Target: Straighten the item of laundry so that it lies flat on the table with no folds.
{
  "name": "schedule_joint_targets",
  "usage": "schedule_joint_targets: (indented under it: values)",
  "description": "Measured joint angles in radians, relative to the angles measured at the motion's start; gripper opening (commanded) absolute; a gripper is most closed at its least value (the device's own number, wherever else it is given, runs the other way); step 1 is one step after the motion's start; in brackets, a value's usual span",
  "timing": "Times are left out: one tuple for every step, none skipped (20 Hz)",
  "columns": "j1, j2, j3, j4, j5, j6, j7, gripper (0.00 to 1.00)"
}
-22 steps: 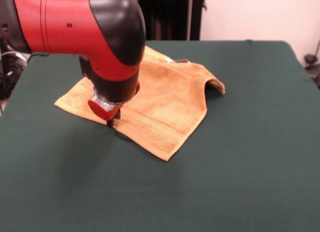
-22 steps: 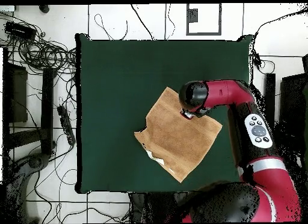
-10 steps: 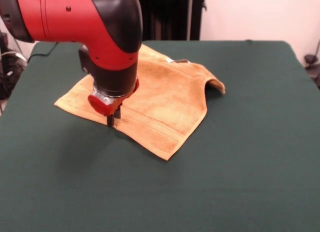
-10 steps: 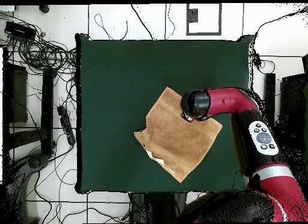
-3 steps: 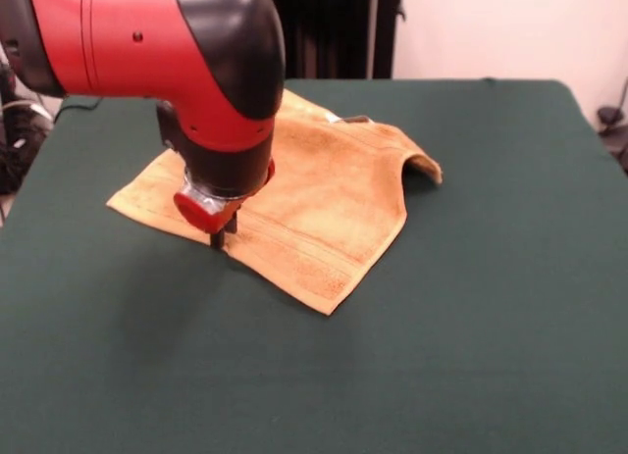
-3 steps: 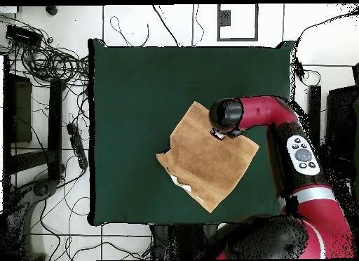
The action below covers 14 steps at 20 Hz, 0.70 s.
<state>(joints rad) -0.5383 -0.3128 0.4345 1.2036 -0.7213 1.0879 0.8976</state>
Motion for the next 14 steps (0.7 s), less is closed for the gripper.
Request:
schedule_joint_targets:
  values:
    - [0.003, 0.005, 0.001, -0.011, 0.000, 0.015, 0.000, 0.00]
    - [0.004, 0.010, 0.002, -0.019, 0.000, 0.025, 0.000, 0.00]
    - [0.006, 0.017, 0.005, -0.036, 0.000, 0.050, 0.000, 0.00]
    - [0.007, 0.020, 0.007, -0.043, 0.000, 0.061, 0.000, 0.00]
    - [0.008, 0.025, 0.009, -0.053, 0.000, 0.074, 0.000, 0.00]
    - [0.010, 0.030, 0.011, -0.063, 0.000, 0.088, 0.000, 0.00]
    - [0.011, 0.032, 0.012, -0.068, 0.000, 0.095, 0.000, 0.00]
    - [0.011, 0.035, 0.013, -0.074, 0.000, 0.103, 0.000, 0.00]
    - [0.014, 0.040, 0.015, -0.086, -0.001, 0.119, 0.000, 0.00]
    - [0.015, 0.042, 0.016, -0.090, -0.001, 0.126, -0.001, 0.00]
    - [0.016, 0.045, 0.017, -0.097, -0.003, 0.134, -0.002, 0.00]
    - [0.021, 0.052, 0.019, -0.111, -0.009, 0.150, -0.006, 0.00]
    - [0.023, 0.054, 0.019, -0.116, -0.011, 0.158, -0.008, 0.00]
    - [0.026, 0.056, 0.020, -0.122, -0.013, 0.166, -0.009, 0.00]
